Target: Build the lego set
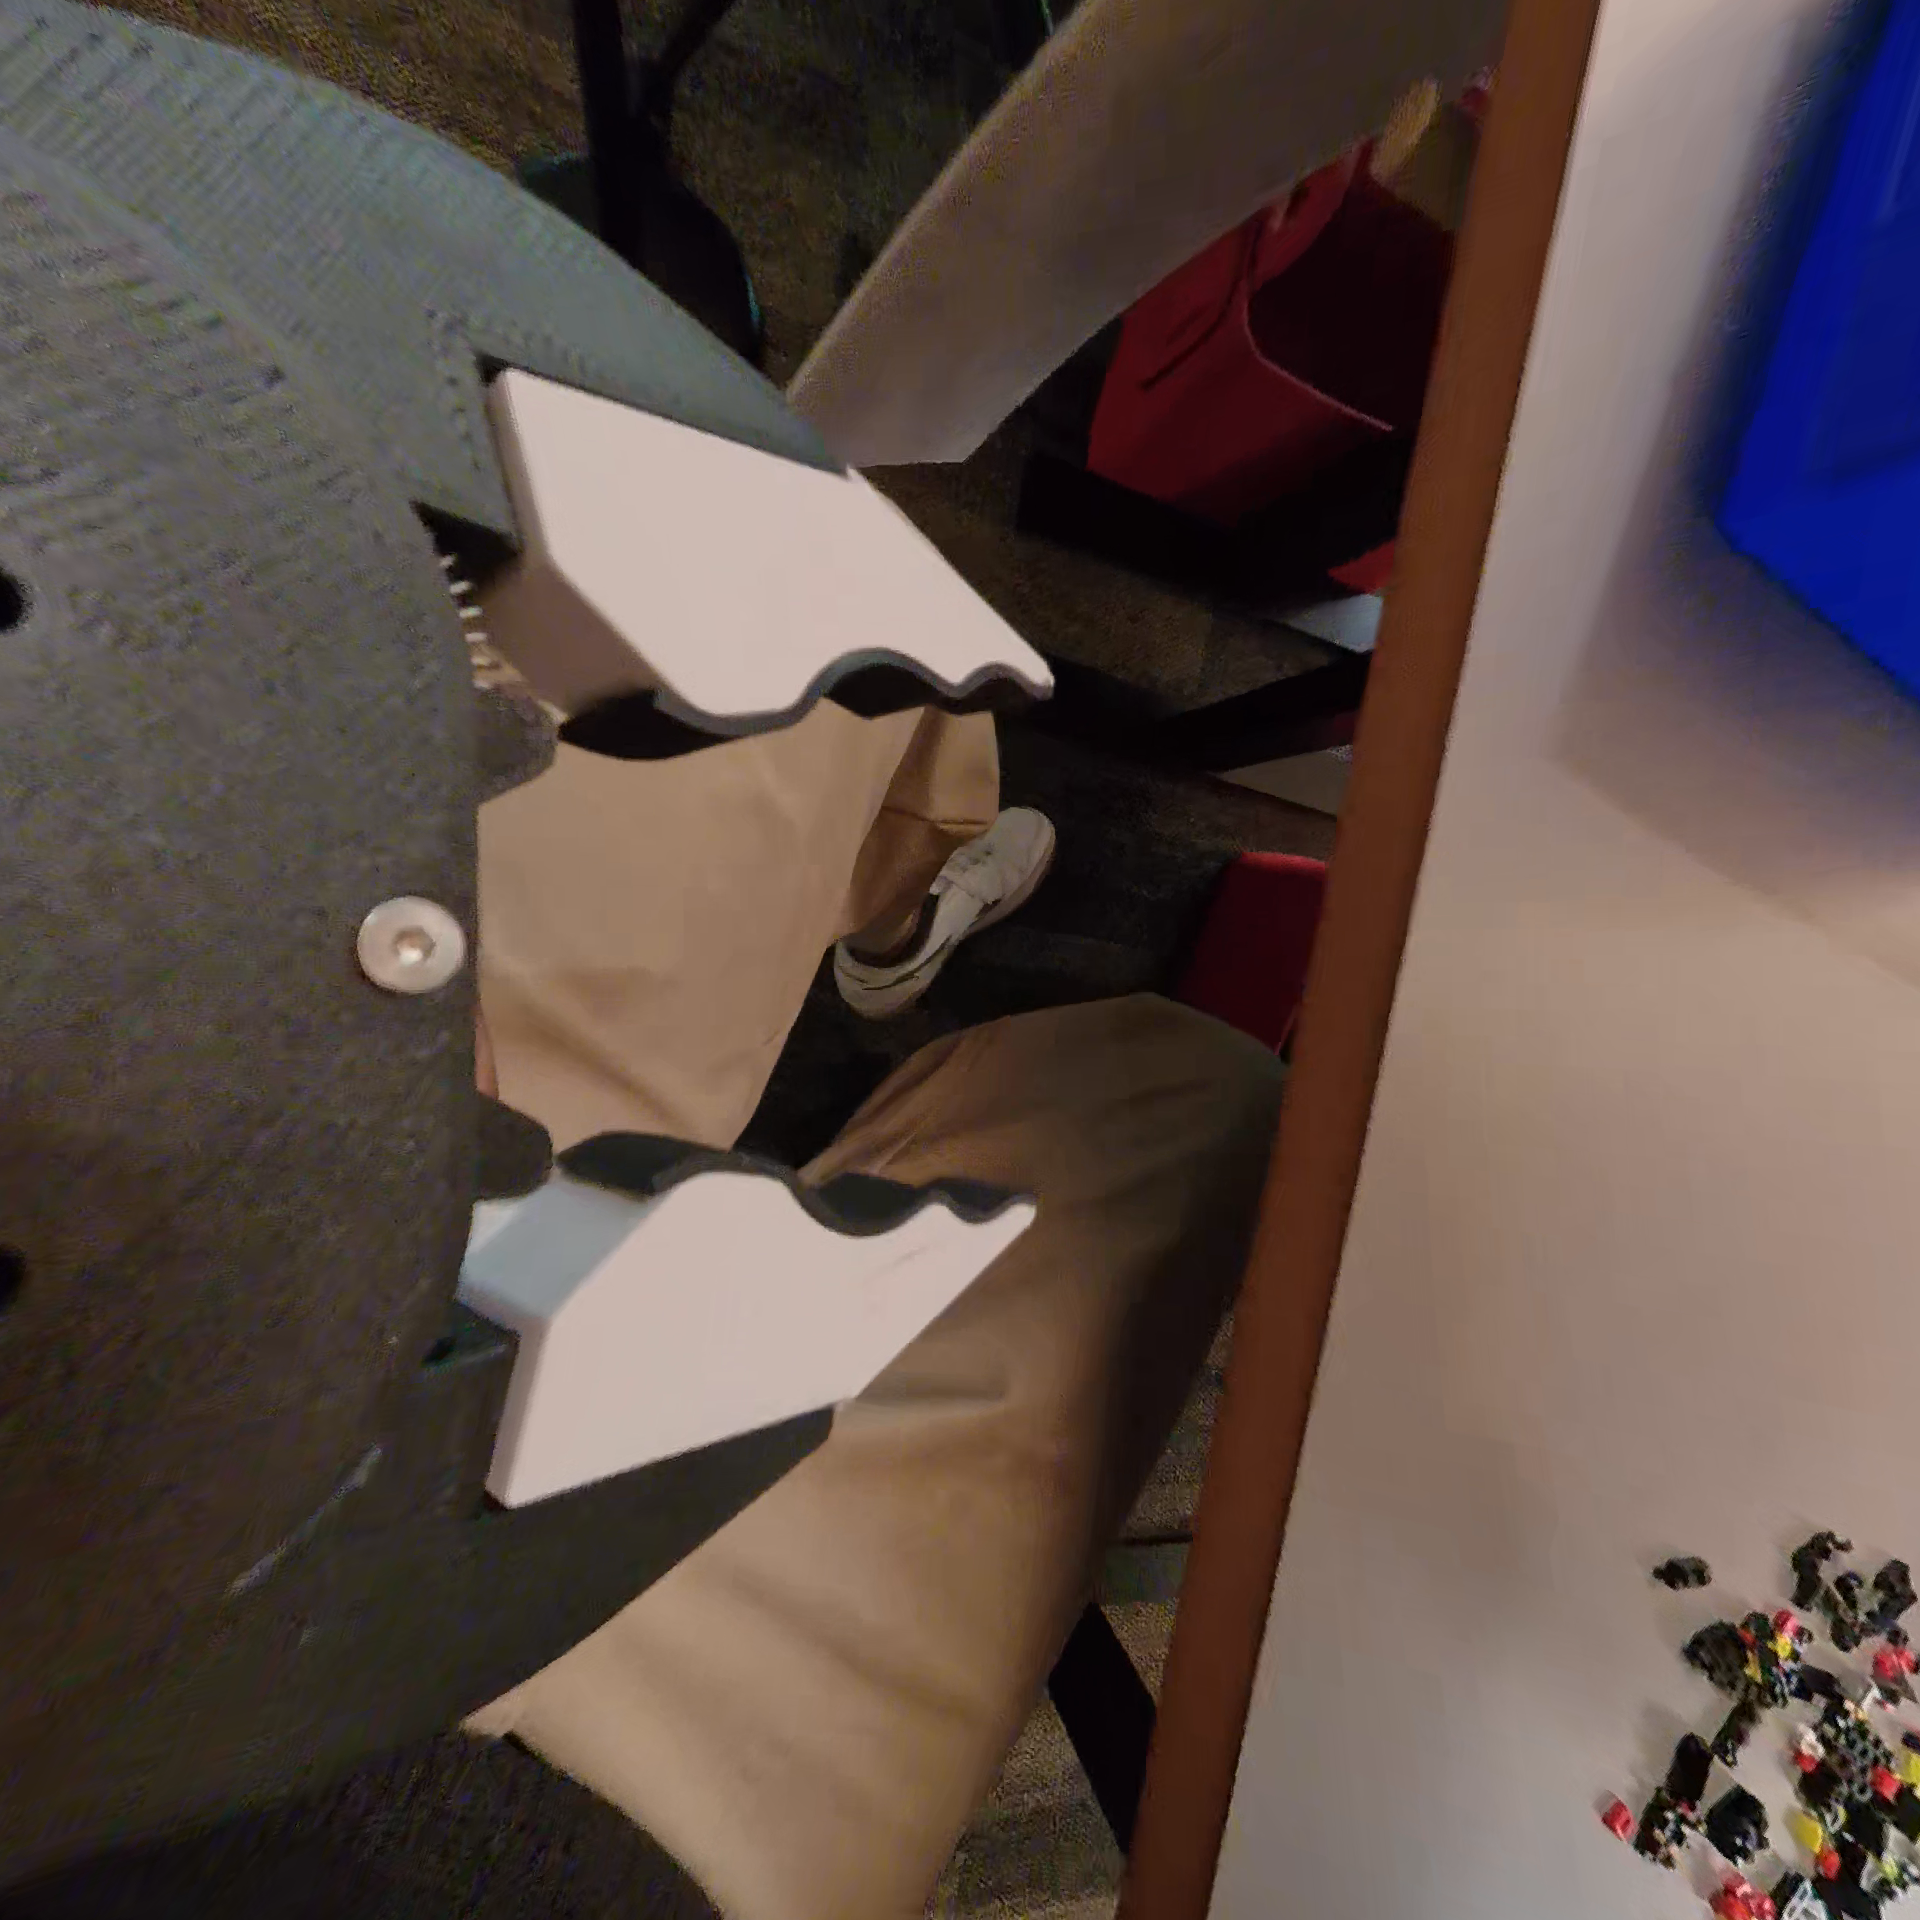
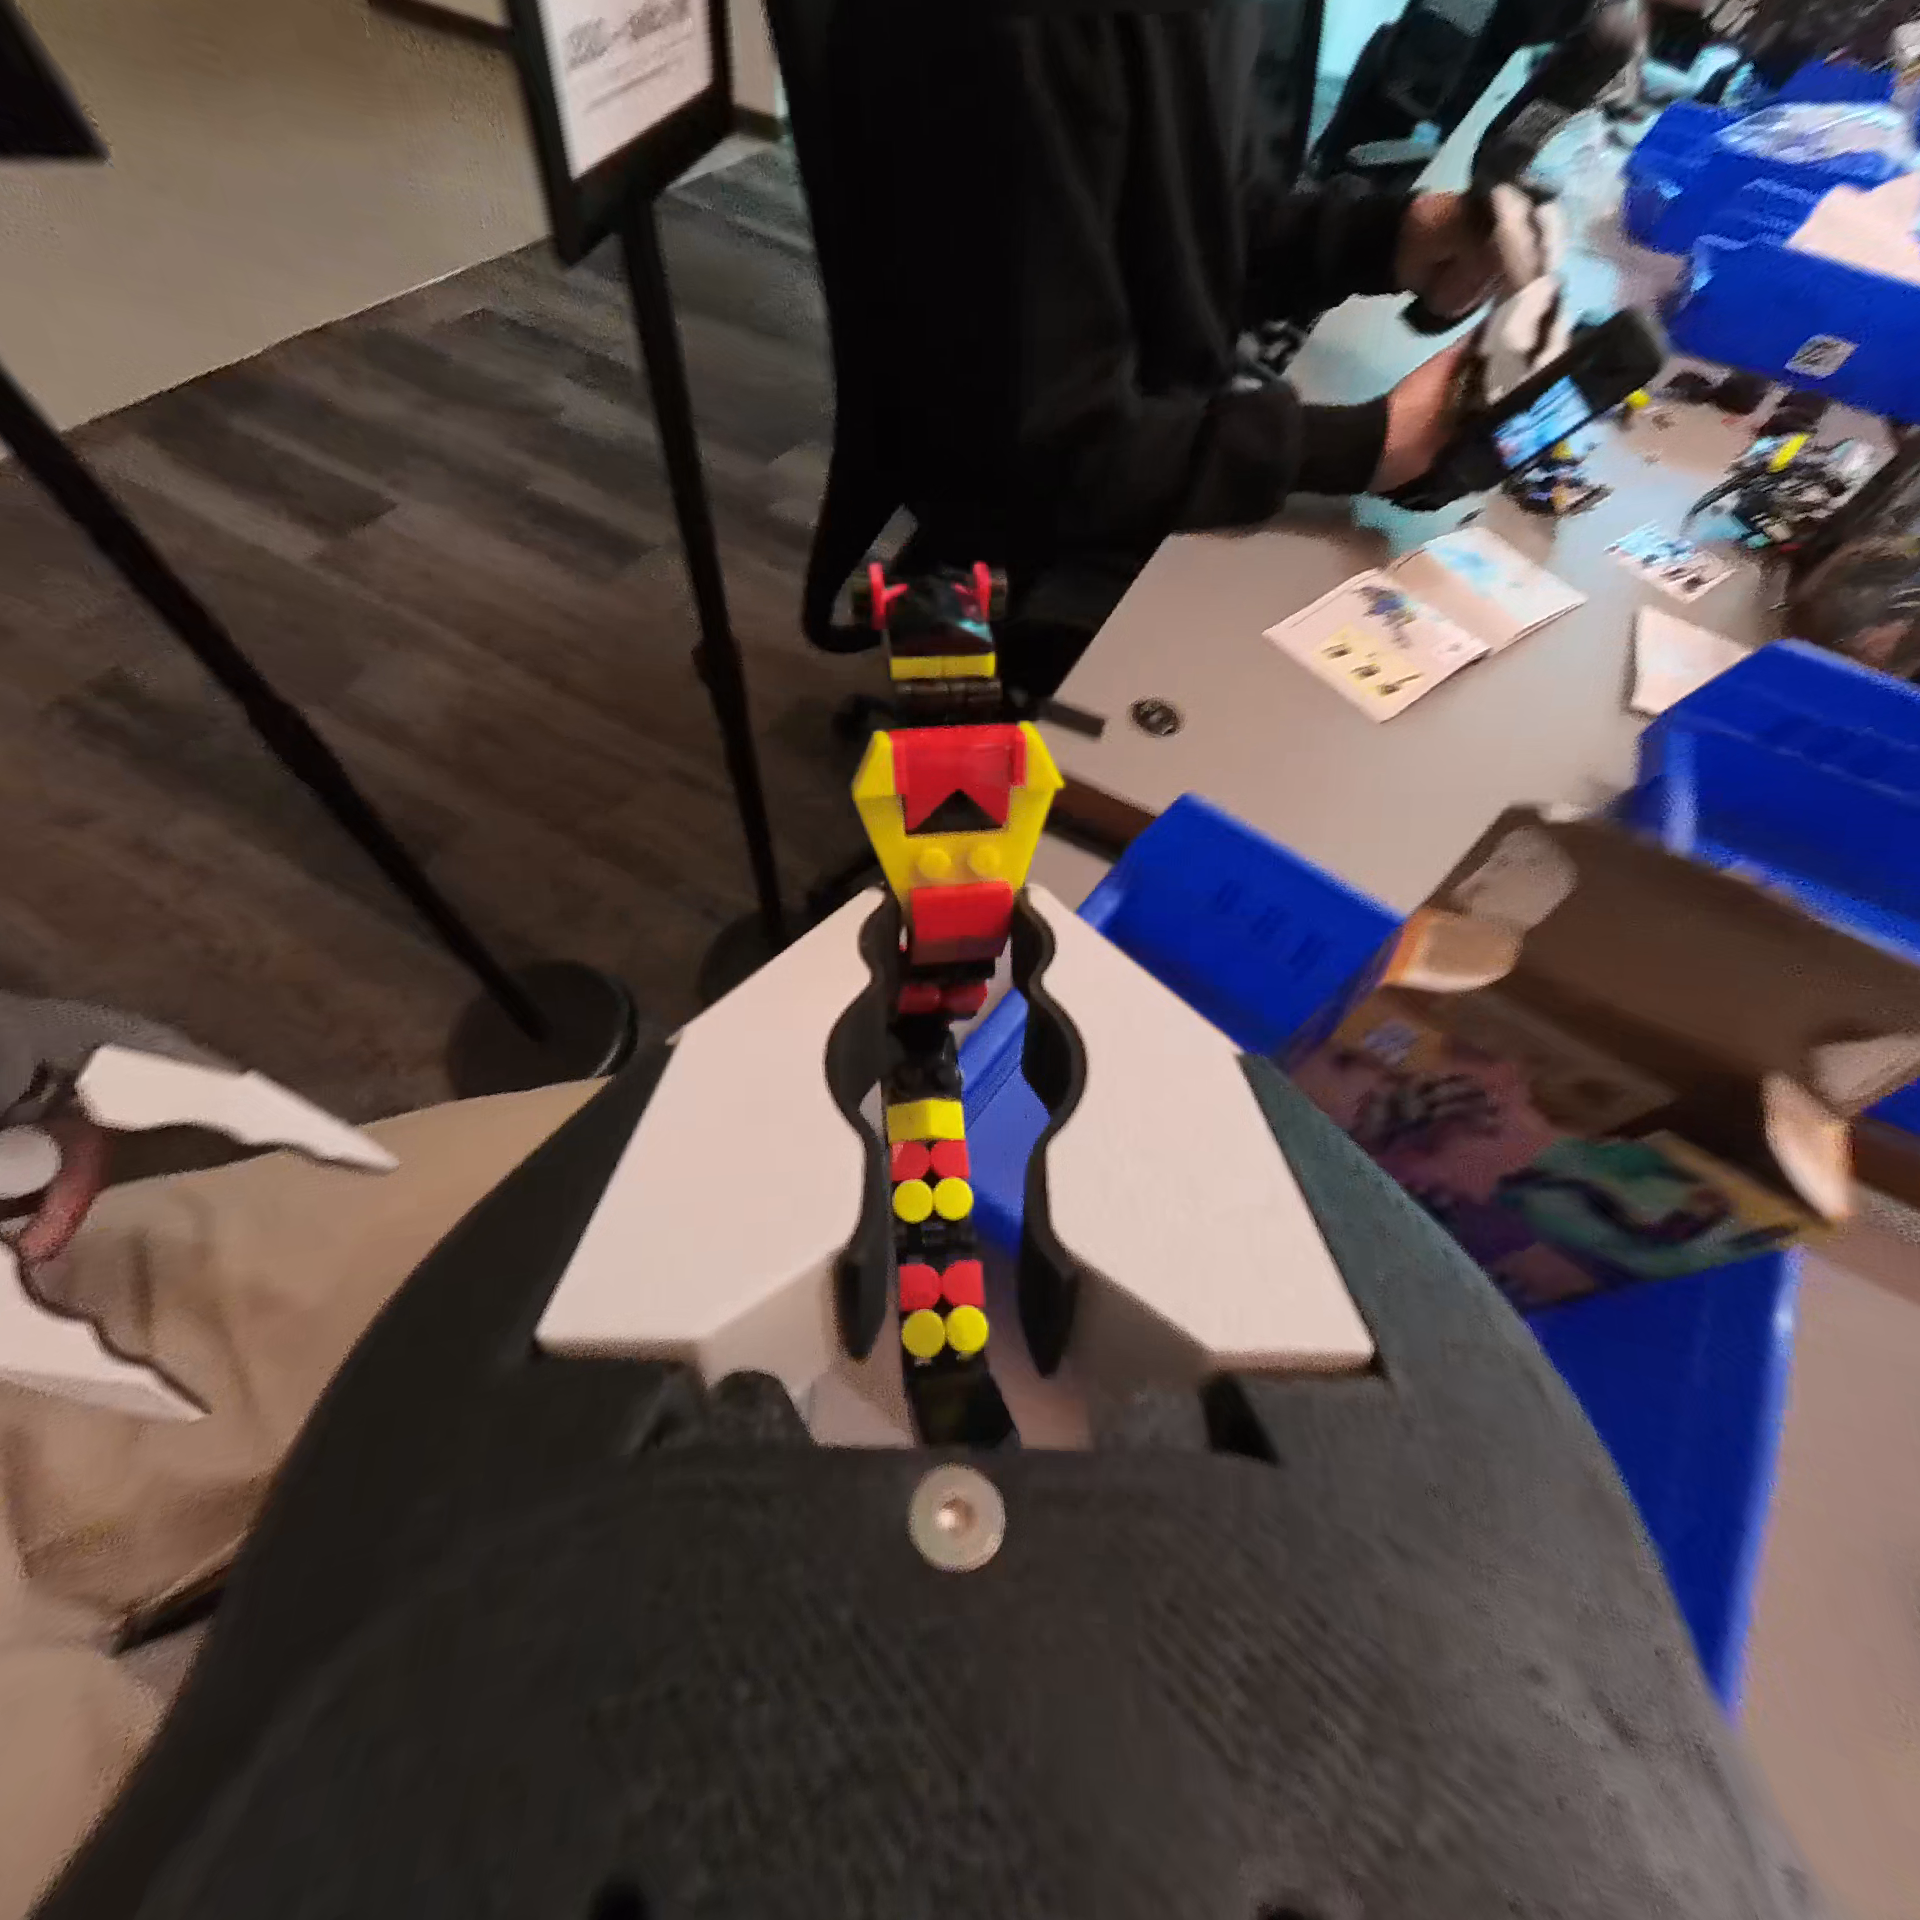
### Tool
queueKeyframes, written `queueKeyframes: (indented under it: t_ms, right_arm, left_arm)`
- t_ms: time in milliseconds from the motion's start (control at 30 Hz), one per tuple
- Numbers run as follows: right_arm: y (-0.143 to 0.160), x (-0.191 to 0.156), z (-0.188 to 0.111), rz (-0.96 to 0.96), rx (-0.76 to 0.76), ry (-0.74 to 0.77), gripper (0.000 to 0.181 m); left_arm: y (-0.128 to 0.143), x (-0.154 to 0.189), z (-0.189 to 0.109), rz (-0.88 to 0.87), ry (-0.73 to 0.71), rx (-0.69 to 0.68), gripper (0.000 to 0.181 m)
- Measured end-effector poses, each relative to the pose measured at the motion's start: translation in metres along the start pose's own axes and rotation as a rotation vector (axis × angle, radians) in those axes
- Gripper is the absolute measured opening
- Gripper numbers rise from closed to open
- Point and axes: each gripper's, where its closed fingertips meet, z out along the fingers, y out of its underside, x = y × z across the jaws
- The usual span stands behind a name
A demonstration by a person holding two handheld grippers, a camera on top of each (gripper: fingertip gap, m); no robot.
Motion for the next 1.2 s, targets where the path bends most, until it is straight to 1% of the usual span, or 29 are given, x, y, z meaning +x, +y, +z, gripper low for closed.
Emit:
queueKeyframes:
  t_ms: [67,133,233,333,367,467,567,633,667,700,733,800,833,867,1000,1100,1200]
  right_arm:
    - [0.025,-0.024,-0.008,-0.009,-0.004,-0.003,0.019]
    - [0.043,-0.040,-0.021,-0.040,0.017,0.032,0.019]
    - [0.055,-0.044,-0.049,-0.072,0.066,0.145,0.019]
    - [0.066,-0.040,-0.082,-0.040,0.052,0.240,0.019]
    - [0.070,-0.039,-0.092,-0.028,0.041,0.270,0.019]
    - [0.073,-0.038,-0.121,0.017,0.091,0.340,0.018]
    - [0.082,-0.031,-0.144,0.030,0.097,0.425,0.018]
    - [0.088,-0.028,-0.152,0.093,0.109,0.434,0.018]
    - [0.093,-0.026,-0.154,0.121,0.098,0.440,0.019]
    - [0.098,-0.023,-0.155,0.133,0.083,0.448,0.018]
    - [0.103,-0.020,-0.154,0.137,0.066,0.450,0.019]
    - [0.113,-0.010,-0.150,0.173,0.034,0.468,0.019]
    - [0.117,-0.004,-0.146,0.199,0.032,0.473,0.019]
    - [0.119,0.003,-0.140,0.226,0.035,0.473,0.019]
    - [0.132,0.030,-0.101,0.333,0.010,0.449,0.018]
    - [0.148,0.050,-0.065,0.363,-0.057,0.440,0.018]
    - [0.166,0.060,-0.039,0.360,-0.120,0.445,0.018]
  left_arm:
    - [-0.010,0.008,0.012,0.021,-0.006,0.005,0.101]
    - [-0.023,0.007,0.023,0.045,-0.057,0.025,0.120]
    - [-0.049,-0.003,0.031,0.086,-0.157,0.085,0.129]
    - [-0.080,-0.002,0.034,0.083,-0.150,0.186,0.127]
    - [-0.091,0.001,0.034,0.076,-0.122,0.228,0.119]
    - [-0.120,0.015,0.036,0.071,-0.017,0.326,0.075]
    - [-0.140,0.029,0.043,0.070,0.079,0.383,0.035]
    - [-0.150,0.037,0.050,0.057,0.118,0.402,0.028]
    - [-0.154,0.043,0.055,0.065,0.148,0.401,0.019]
    - [-0.156,0.051,0.060,0.075,0.179,0.396,0.013]
    - [-0.157,0.056,0.065,0.077,0.197,0.388,0.015]
    - [-0.159,0.066,0.076,0.070,0.232,0.367,0.031]
    - [-0.159,0.071,0.080,0.065,0.248,0.359,0.035]
    - [-0.160,0.076,0.083,0.064,0.269,0.355,0.035]
    - [-0.161,0.083,0.089,0.070,0.307,0.348,0.035]
    - [-0.159,0.075,0.090,0.075,0.291,0.345,0.036]
    - [-0.156,0.062,0.090,0.066,0.271,0.336,0.036]
